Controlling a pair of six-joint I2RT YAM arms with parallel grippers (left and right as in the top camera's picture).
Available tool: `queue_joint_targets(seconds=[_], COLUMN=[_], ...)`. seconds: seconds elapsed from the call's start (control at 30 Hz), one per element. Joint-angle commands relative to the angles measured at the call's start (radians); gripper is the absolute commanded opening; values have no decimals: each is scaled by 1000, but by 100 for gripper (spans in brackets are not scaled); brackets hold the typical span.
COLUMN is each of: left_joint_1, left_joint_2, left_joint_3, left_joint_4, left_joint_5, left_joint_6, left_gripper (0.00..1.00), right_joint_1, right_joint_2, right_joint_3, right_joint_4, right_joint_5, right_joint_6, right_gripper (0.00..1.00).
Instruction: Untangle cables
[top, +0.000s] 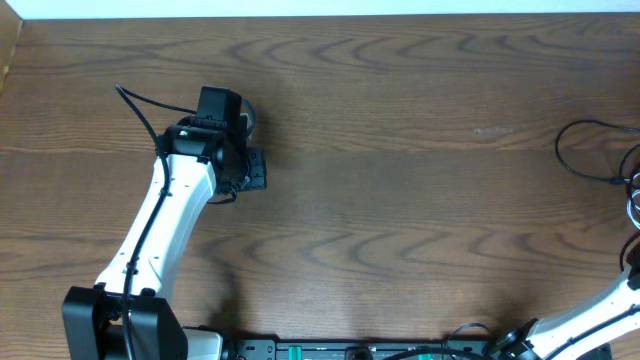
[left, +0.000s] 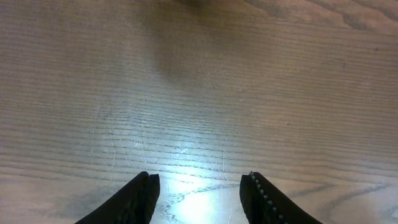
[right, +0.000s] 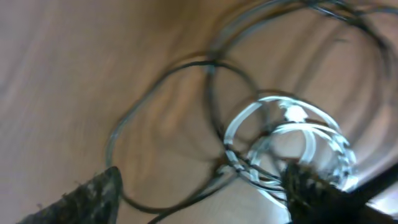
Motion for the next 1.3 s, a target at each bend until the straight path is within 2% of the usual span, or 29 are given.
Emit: queue_joint_targets(seconds=[0.0,0.13,0.37,0.57,0.8,0.97,1.17,1.27], left_joint_1=[3,3,3,3,3,3,4,3], left_joint_2=[-19,-19,-19,-19,-19,-19,-21,-21], left_joint_3=[-4,-4,-4,-4,-4,-4,0,21], left_joint_4=[-3,-3,-3,3,20,40,103,122], left_joint_5=[2,2,2,2,2,2,-15,-65], left_joint_6=[-2,-2,-2,-2,-2,-2,3,2], left_gripper=[48,48,48,48,48,48,49,55], right_joint_1=[43,90,154,202,273,355,467,528], right_joint_2=[0,0,0,0,0,0,0,0], right_joint_3=[47,129,285,290,289,289,289,289], right_joint_4=[20,28,-58,-229,-359,-438,-506,-528], right_joint_5=[-71,-126,-130,-118,-115,-123,-193,-127], right_joint_6=[-42,-98,-111,-114,-237,-388,-480,-476], right_gripper=[84,99,99,99,99,99,99,99])
